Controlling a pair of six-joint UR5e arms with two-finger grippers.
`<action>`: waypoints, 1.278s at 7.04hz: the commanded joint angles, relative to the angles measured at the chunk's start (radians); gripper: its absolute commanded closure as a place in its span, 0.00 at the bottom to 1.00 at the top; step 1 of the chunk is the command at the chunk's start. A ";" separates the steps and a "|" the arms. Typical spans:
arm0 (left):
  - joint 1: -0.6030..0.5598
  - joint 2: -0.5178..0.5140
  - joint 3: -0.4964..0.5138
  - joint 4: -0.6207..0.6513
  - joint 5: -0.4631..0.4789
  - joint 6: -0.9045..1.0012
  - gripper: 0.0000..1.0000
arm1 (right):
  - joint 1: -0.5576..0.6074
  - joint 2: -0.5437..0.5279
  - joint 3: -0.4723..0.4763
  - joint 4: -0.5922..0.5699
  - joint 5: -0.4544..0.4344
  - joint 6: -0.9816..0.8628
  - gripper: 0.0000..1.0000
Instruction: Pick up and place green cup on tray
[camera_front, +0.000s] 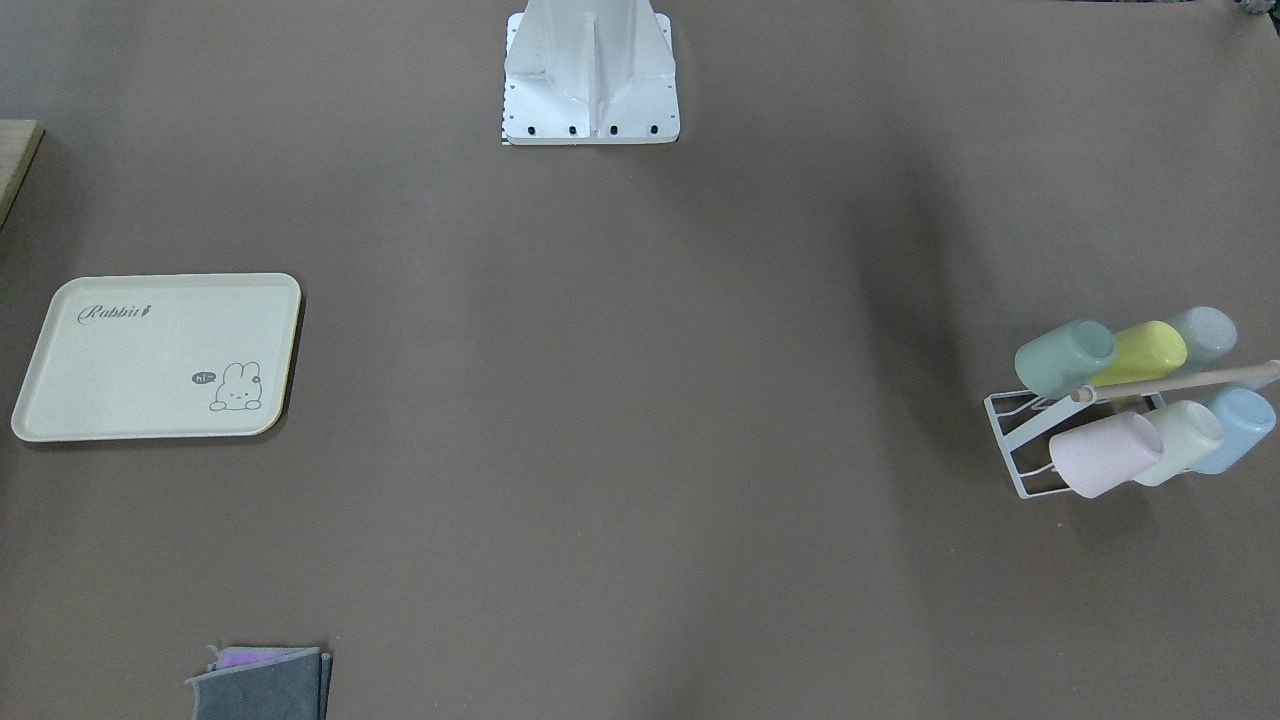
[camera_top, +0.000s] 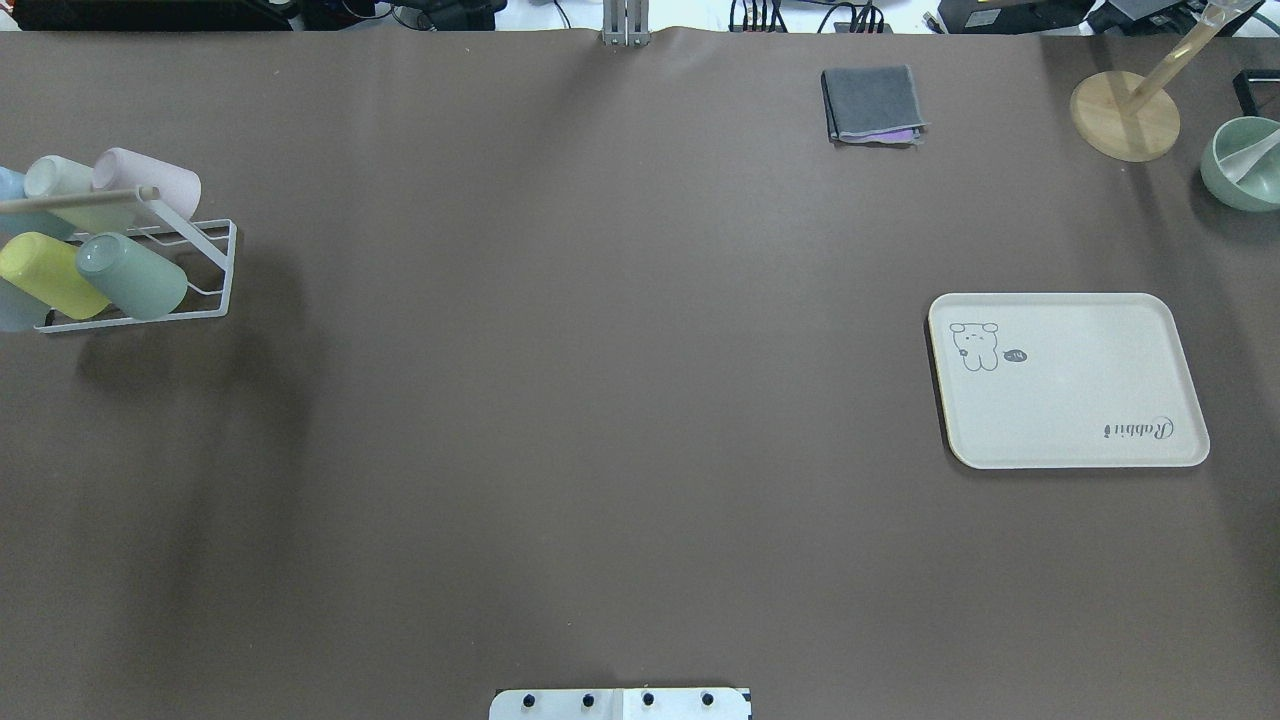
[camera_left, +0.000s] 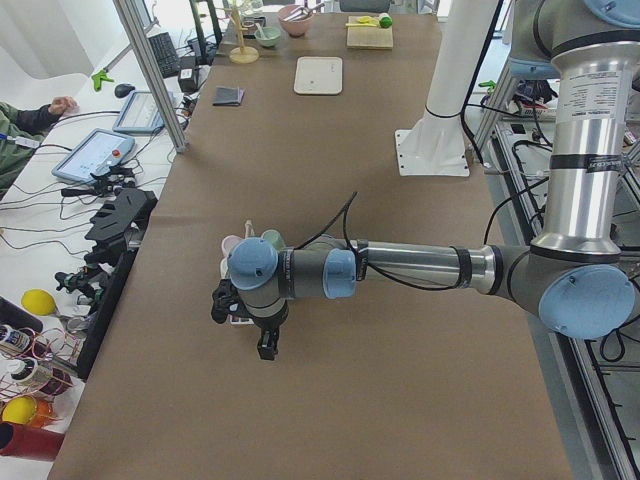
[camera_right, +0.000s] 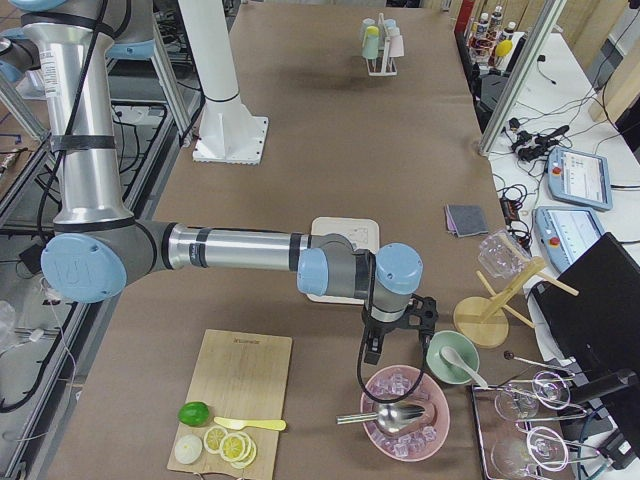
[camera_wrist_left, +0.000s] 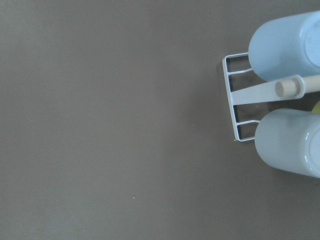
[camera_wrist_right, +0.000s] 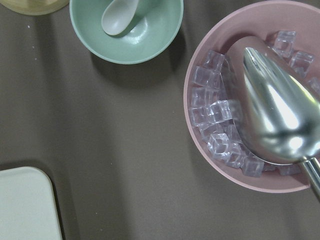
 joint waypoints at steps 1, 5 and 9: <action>0.001 0.016 -0.002 -0.002 0.003 0.007 0.01 | 0.000 0.003 0.000 0.000 -0.002 0.002 0.00; 0.001 0.013 -0.007 -0.002 -0.002 0.005 0.01 | 0.000 0.004 0.014 0.000 -0.002 0.002 0.00; 0.001 0.011 -0.025 -0.002 -0.085 0.004 0.01 | 0.000 0.001 0.014 0.003 -0.018 0.003 0.00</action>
